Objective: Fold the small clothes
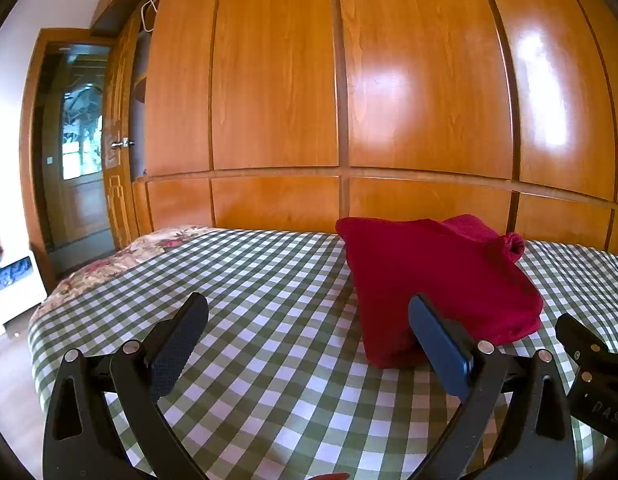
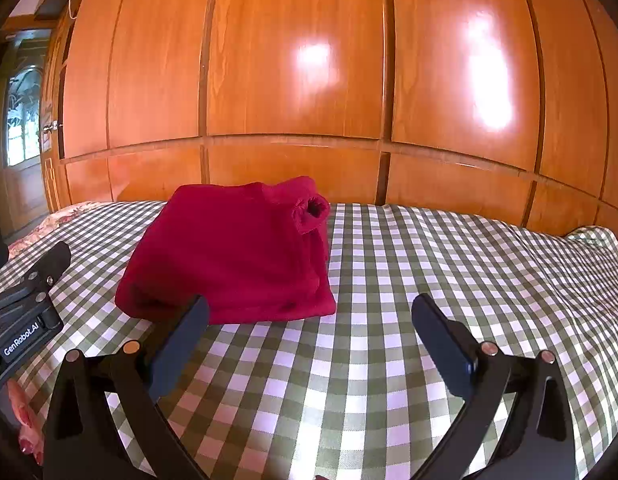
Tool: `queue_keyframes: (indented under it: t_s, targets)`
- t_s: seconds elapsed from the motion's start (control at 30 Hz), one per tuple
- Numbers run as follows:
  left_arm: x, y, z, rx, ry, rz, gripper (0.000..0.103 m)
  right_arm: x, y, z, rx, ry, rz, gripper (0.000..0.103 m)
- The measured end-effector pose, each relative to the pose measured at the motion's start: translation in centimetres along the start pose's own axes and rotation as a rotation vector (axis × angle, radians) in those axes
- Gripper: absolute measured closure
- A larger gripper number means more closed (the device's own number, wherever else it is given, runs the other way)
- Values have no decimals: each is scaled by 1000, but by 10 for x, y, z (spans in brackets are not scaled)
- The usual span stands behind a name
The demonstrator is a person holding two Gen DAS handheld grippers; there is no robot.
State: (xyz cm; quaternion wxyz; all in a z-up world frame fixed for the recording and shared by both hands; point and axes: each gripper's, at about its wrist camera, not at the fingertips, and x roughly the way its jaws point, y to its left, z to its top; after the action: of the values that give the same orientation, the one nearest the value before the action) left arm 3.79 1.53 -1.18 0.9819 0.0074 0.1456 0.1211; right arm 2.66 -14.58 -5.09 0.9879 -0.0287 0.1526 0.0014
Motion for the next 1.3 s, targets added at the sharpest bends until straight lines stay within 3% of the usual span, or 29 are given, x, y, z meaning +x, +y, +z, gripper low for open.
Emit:
queue_keyframes:
  t_s: [1.3]
  targets:
    - [3,-5,-4,9,18,-14,4,6,-9,-3,24,29,7,2]
